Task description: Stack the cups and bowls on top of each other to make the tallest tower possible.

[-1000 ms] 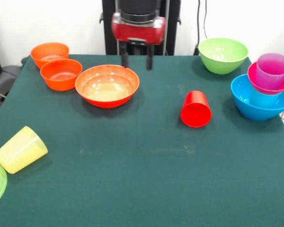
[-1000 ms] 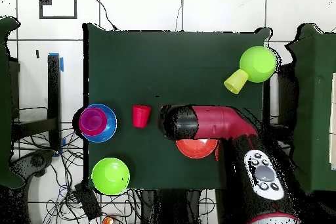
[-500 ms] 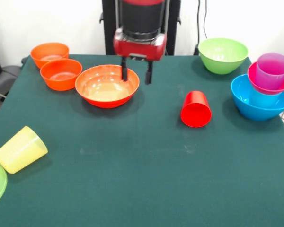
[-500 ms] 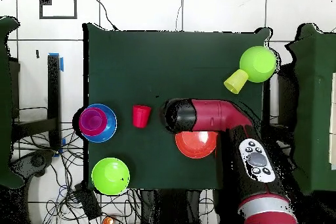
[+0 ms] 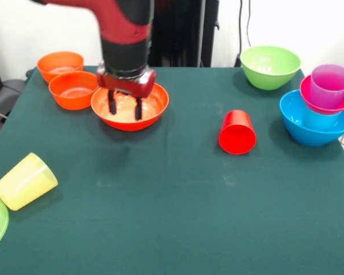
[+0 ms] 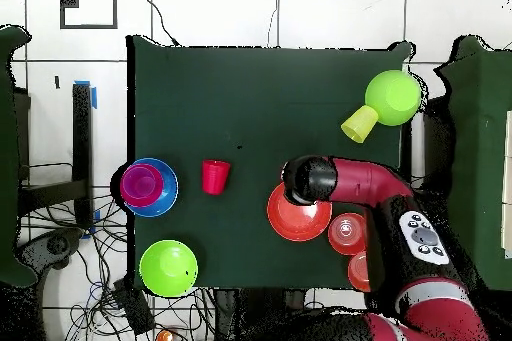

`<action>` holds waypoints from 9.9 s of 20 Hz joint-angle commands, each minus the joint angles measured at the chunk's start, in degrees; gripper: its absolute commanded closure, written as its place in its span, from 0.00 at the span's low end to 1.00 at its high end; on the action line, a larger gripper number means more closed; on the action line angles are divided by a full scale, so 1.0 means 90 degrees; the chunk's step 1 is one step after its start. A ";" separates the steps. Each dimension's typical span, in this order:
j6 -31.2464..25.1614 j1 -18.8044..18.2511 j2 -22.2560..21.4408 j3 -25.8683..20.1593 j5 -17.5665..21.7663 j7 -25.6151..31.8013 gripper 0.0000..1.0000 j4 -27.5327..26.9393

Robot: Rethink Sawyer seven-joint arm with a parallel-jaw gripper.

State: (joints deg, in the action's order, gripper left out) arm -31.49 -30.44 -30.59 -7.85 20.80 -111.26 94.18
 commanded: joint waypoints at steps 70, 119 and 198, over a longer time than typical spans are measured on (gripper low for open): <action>-0.2912 0.0606 -0.1277 0.0005 -0.0623 -0.0049 1.00 0.0362; 0.1322 0.1958 0.0974 0.1640 -0.0129 -0.0320 0.00 0.0834; -0.2000 0.0738 0.0307 0.1077 0.1383 0.0900 1.00 0.0628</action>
State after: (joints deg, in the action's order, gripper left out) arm -49.84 -24.75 -32.09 11.65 32.20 -111.26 97.72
